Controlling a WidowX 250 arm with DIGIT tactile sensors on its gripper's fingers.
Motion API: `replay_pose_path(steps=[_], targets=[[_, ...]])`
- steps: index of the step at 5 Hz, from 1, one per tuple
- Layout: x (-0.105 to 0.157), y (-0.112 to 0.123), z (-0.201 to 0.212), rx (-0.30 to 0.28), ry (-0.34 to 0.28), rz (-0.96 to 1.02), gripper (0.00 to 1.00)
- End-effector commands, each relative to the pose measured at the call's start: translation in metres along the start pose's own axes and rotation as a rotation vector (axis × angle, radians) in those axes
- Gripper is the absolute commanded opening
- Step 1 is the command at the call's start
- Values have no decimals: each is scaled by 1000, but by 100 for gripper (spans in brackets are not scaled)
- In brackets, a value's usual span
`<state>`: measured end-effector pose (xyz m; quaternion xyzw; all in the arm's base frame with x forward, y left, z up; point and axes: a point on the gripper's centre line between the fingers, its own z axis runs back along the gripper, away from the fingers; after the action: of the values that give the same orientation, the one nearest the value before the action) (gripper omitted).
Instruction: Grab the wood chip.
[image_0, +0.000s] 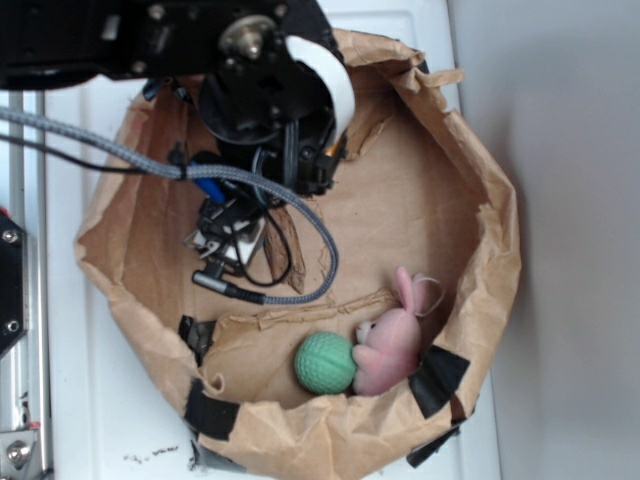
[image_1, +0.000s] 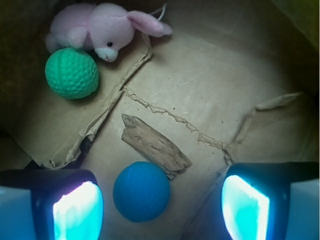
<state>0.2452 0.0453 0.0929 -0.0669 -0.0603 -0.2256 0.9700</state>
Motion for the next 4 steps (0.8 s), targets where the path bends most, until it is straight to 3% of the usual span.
replay_pose_path(steps=[1,2,3,4], targets=[[38,33,-14,67,-22,-21,100],[47,37,-40,111,-17,-10,100],[42,29,-46,111,-10,-15,28],[37,25,-42,138,-20,-9,0]])
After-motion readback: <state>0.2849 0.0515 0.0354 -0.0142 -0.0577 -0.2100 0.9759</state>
